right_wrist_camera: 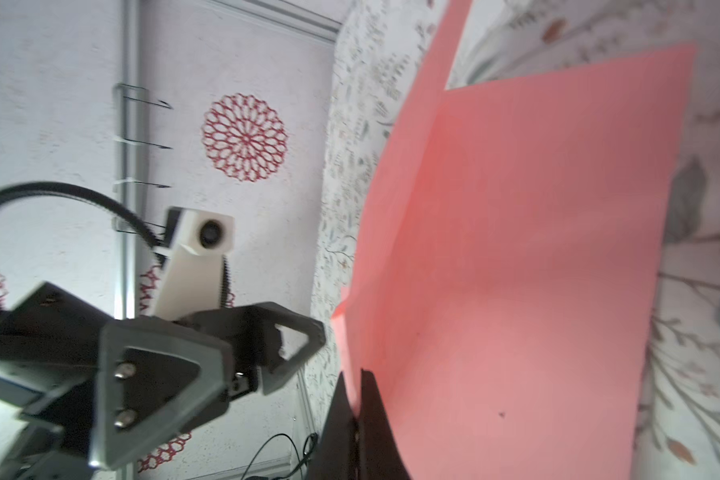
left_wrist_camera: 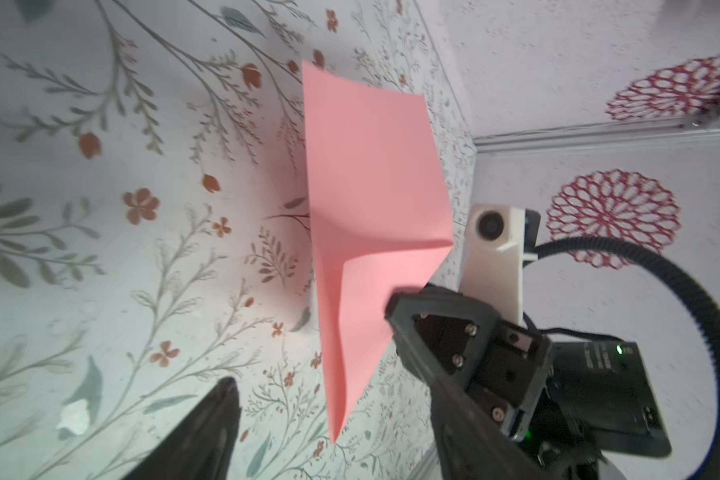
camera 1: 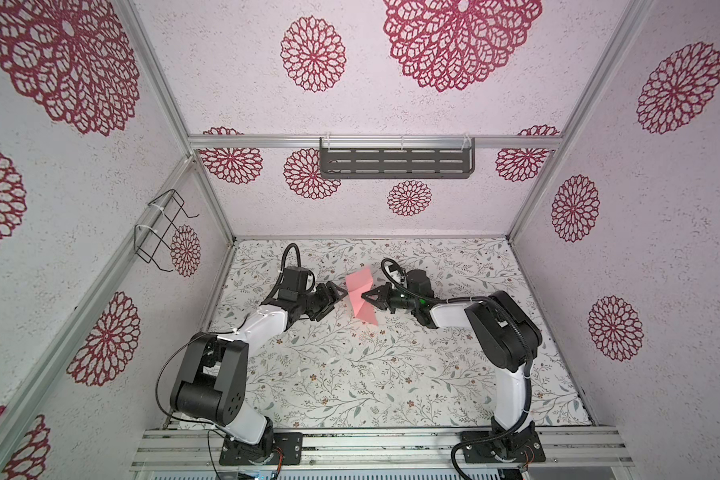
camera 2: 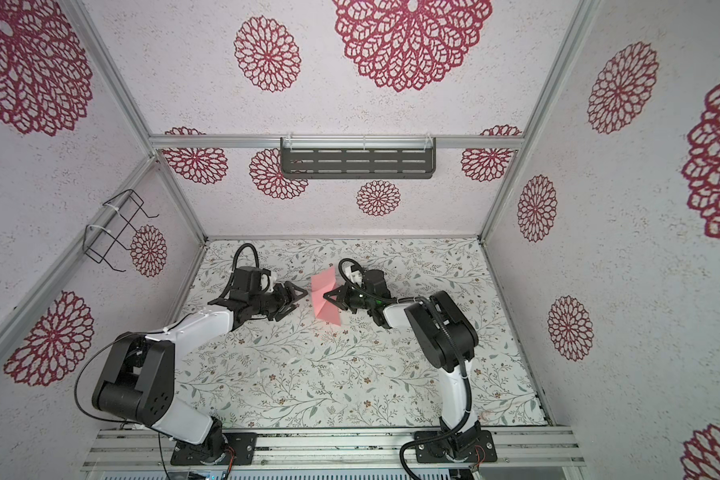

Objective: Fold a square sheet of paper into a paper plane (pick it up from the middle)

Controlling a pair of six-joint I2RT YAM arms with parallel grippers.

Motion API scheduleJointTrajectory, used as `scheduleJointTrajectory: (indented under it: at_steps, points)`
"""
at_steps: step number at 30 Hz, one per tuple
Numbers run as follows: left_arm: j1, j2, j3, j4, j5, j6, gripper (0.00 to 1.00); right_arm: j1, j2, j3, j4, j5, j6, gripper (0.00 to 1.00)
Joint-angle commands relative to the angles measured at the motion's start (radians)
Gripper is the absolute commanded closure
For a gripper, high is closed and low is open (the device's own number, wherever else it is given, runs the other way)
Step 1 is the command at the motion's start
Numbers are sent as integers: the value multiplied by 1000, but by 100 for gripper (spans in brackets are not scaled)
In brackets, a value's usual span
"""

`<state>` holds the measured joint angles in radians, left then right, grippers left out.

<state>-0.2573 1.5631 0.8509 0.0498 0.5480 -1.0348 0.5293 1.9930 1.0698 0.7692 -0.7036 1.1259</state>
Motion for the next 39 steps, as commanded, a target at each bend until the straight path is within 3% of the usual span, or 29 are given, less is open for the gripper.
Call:
scheduleJointTrajectory:
  at_steps: [1, 4, 11, 31, 35, 39]
  points:
    - [-9, -23, -65, 357, 81, -161, 14, -10, -71, 30, 142, -14, 72, 100]
    - [-24, -14, -82, 479, 99, -209, 12, -11, -79, 41, 169, -26, 113, 100]
    - [-62, 27, -24, 467, 123, -181, 16, -14, -70, 57, 232, -47, 191, 99]
    - [-56, 60, 23, 393, 109, -137, 84, -24, -80, 34, 239, -52, 197, 97]
    - [-46, 54, 47, 282, 90, -75, 94, -46, -102, 21, 158, -41, 133, 86]
    - [-45, 36, 133, -59, -15, 125, 98, -83, -179, 17, -185, 56, -121, 65]
